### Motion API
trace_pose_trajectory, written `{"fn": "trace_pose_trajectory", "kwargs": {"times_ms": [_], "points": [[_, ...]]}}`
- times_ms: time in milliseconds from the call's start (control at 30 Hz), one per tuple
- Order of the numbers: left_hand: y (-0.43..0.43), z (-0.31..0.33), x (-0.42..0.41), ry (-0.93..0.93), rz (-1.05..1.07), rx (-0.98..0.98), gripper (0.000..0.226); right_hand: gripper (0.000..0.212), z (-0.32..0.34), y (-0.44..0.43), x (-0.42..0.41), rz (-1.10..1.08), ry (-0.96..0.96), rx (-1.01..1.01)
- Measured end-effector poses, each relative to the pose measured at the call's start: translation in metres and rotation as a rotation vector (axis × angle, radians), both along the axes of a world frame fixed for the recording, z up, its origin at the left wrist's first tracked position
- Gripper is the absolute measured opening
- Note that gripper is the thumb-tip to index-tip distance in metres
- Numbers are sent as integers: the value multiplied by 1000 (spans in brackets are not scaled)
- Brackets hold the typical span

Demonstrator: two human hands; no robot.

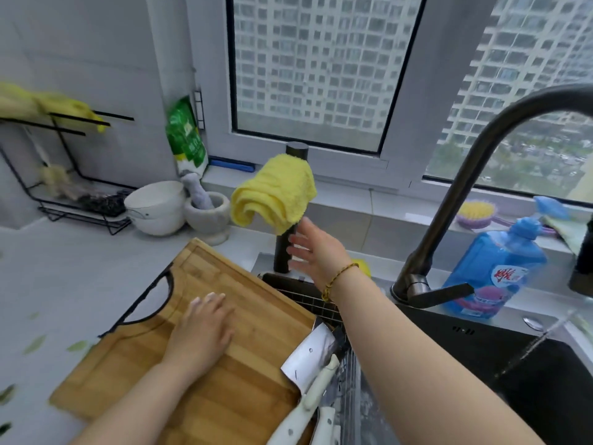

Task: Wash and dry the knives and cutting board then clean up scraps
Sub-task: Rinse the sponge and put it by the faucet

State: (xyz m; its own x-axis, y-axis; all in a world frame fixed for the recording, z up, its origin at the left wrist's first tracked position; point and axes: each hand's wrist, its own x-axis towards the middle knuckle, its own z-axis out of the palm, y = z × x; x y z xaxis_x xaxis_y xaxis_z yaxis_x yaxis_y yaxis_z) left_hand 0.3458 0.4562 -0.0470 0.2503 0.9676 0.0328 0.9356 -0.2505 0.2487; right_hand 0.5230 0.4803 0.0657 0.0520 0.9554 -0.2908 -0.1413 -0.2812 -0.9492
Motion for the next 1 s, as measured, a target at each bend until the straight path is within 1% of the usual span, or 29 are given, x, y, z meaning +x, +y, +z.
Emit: {"fn": "trace_pose_trajectory", "kwargs": {"times_ms": [33, 100, 200, 300, 400, 533, 600, 667, 700, 767, 800, 867, 933, 967, 1000], "points": [[-3, 0, -1, 11, -10, -1, 48, 50, 6, 0, -5, -21, 93, -17], [-8, 1, -1, -1, -47, 19, 47, 54, 13, 0, -12, -55, 198, -1], [-11, 9, 0, -39, -78, 67, 45, 57, 16, -1, -12, -103, 239, 24], [-12, 13, 1, -82, -118, 88, 42, 57, 21, -7, -9, -91, 236, 17], [-20, 21, 16, -208, -188, 87, 39, 51, 29, -12, -3, -116, 74, 40], [-39, 26, 67, -317, -409, 141, 35, 34, 18, -42, 38, -230, -162, 82], [-47, 27, 101, -303, -518, 115, 31, 25, 0, -72, 72, -281, -256, 59], [-53, 28, 131, -324, -650, 115, 23, 16, -18, -104, 105, -303, -350, -6], [-57, 27, 151, -305, -695, 157, 21, 18, -26, -124, 124, -317, -404, -33], [-65, 29, 184, -240, -773, 122, 24, 24, -43, -155, 155, -329, -503, -84], [-70, 32, 199, -223, -832, 144, 21, 26, -50, -170, 168, -336, -552, -110], [-85, 38, 231, -128, -950, 162, 15, 29, -63, -196, 192, -342, -644, -152], [-92, 31, 263, -99, -1022, 166, 23, 32, -74, -220, 215, -359, -716, -193], [-96, 29, 276, -92, -1048, 215, 29, 32, -79, -230, 226, -374, -741, -214], [-101, 27, 286, -47, -1055, 208, 33, 33, -83, -239, 235, -387, -760, -235]]}}
